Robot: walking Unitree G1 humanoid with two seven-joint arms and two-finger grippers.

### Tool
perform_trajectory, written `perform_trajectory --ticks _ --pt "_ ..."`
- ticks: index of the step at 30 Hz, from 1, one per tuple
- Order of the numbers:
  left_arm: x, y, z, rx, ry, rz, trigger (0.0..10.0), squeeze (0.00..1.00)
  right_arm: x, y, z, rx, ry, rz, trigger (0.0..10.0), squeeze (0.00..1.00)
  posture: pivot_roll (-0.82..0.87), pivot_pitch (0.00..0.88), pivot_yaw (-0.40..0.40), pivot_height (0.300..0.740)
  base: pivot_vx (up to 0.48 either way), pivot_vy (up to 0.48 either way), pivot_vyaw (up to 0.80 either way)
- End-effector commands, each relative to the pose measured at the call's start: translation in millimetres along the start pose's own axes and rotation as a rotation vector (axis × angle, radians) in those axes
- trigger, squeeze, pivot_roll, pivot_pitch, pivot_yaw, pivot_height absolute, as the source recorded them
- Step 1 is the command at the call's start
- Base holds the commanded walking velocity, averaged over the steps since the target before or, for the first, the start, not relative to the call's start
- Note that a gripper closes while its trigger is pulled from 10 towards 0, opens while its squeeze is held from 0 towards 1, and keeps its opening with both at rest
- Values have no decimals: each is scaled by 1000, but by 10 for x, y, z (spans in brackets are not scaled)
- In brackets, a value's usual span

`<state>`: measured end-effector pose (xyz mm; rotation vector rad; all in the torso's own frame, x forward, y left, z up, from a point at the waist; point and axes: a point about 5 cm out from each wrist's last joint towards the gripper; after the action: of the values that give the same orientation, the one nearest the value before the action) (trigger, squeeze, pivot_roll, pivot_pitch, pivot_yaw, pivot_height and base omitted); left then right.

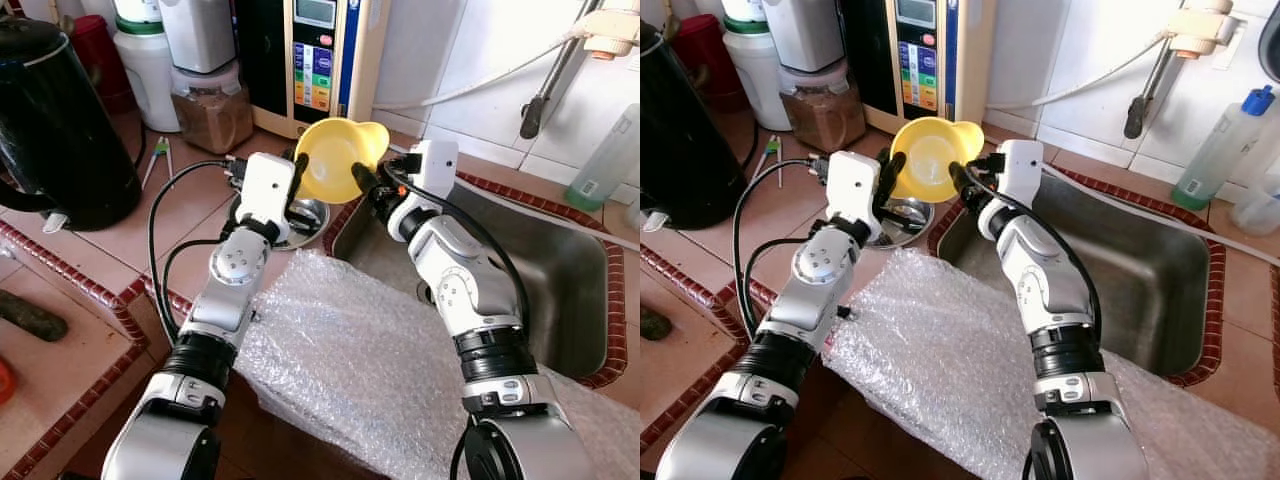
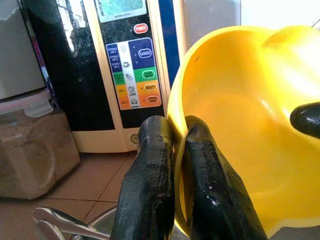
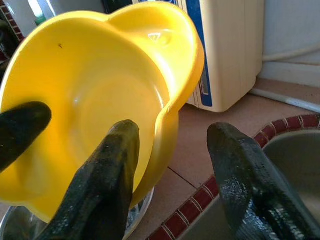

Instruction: Kitchen organization

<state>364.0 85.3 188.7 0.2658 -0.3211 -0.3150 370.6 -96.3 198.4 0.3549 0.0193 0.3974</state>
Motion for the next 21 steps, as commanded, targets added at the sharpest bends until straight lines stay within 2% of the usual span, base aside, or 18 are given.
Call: perform_trajectory --ticks 1,2,17,18,19,20,21 --pt "72 -36 182 12 -89 -25 0 0 6 -71 -97 8 64 -30 0 267 -29 0 -34 740 0 0 0" --pt "72 -37 183 12 -90 -25 0 0 15 -83 -90 18 64 -35 0 0 -26 0 -35 740 0 0 0" --pt "69 -28 178 9 -91 -21 0 0 24 -82 -148 12 97 -54 0 0 -28 2 -38 740 0 0 0" --pt "69 -27 176 7 -91 -22 353 16 23 -85 -147 13 97 -56 0 0 -29 1 -38 740 0 0 0" --pt "67 -30 175 -9 -91 -32 745 400 21 -88 -147 13 97 -57 0 0 -29 1 -38 740 0 0 0" --pt "64 -36 176 -22 -95 -41 4000 1000 19 -90 -147 13 97 -58 0 0 -29 1 -38 740 0 0 0" --pt "63 -39 178 -31 -97 -47 4000 1000 18 -92 -147 13 96 -59 0 0 -29 1 -38 740 0 0 0"
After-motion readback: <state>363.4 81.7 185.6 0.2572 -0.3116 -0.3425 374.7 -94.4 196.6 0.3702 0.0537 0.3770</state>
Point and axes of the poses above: a point about 5 cm out from each wrist's last joint towards the gripper, its own x axis pointing out of the wrist towards the gripper, its own z axis along the axis of the wrist's last joint, y = z × x, and after that the axes turned 6 degrees about x, right-handed
